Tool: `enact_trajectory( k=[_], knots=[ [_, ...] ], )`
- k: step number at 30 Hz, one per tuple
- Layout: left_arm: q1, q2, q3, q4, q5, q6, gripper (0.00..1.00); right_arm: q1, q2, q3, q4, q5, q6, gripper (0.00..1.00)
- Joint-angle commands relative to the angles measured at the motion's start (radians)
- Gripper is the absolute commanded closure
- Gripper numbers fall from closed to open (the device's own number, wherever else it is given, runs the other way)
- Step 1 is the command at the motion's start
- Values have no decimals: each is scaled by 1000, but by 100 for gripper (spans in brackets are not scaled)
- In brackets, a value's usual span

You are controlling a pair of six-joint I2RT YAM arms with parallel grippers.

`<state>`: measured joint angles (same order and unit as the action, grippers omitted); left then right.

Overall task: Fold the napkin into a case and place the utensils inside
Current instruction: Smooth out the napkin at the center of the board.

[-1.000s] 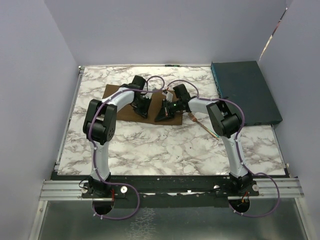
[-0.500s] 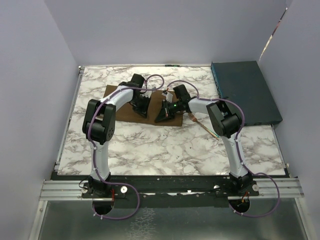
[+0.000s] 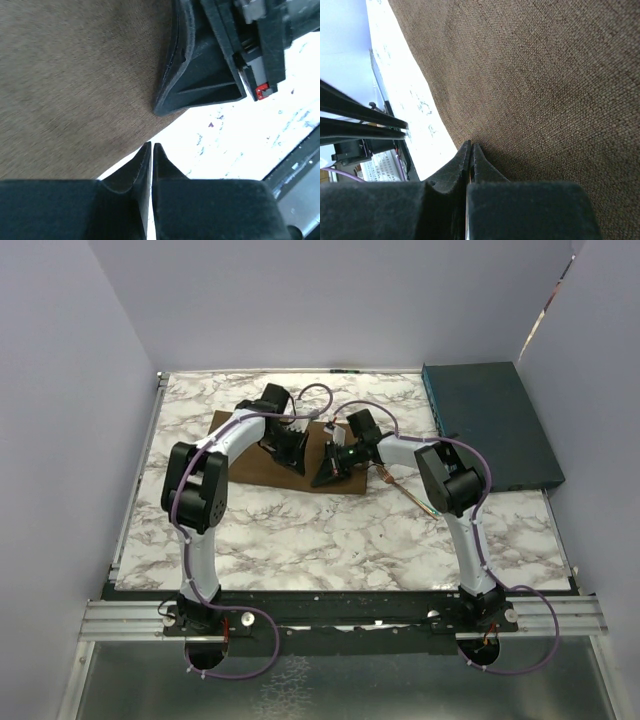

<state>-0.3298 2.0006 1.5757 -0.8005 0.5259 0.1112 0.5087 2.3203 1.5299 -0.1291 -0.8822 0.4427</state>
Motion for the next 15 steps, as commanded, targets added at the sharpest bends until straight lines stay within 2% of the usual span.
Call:
enact_trajectory(
  k=[1, 10, 15],
  knots=[
    [-6, 88, -18, -26, 135, 9, 96, -2, 14, -68, -122, 121, -69, 99],
    [22, 196, 12, -77, 185, 49, 100, -4, -17, -127, -121, 122, -92, 99],
    [61, 225, 36, -171, 209, 125, 100, -7, -22, -129, -132, 138, -102, 99]
  ],
)
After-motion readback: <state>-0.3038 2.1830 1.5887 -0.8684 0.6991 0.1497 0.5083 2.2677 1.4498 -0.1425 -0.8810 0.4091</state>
